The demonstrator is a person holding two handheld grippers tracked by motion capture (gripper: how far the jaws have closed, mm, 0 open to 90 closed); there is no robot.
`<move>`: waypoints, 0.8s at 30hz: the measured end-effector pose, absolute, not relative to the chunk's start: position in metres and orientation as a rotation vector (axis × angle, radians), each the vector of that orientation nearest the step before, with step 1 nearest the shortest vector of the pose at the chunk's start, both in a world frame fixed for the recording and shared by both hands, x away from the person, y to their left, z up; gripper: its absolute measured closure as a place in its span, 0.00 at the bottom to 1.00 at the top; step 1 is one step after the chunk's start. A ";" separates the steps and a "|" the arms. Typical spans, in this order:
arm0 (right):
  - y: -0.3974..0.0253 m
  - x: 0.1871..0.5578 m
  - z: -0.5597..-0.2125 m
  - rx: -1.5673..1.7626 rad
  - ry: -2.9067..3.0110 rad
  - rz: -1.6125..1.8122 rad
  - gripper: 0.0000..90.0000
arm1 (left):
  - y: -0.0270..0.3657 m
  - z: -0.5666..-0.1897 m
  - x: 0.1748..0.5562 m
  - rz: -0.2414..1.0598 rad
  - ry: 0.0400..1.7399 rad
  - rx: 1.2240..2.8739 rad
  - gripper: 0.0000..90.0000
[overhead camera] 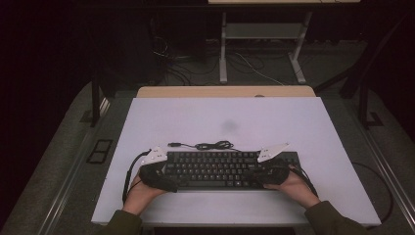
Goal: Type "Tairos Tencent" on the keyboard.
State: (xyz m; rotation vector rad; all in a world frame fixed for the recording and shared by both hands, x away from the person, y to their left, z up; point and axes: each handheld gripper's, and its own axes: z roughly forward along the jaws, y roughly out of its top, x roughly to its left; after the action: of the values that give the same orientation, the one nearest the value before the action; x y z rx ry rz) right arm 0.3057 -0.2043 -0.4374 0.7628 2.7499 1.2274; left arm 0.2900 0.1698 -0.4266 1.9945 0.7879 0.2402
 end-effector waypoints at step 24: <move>-0.205 0.306 -0.438 0.775 2.754 1.233 1.00 | 0.148 -0.419 0.314 0.209 0.800 2.027 0.67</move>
State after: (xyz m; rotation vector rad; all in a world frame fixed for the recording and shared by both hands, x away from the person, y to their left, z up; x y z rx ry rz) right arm 0.3064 -0.2047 -0.4377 0.7748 2.7541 1.2328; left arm 0.3136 0.1484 -0.4190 2.0268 0.8003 0.2090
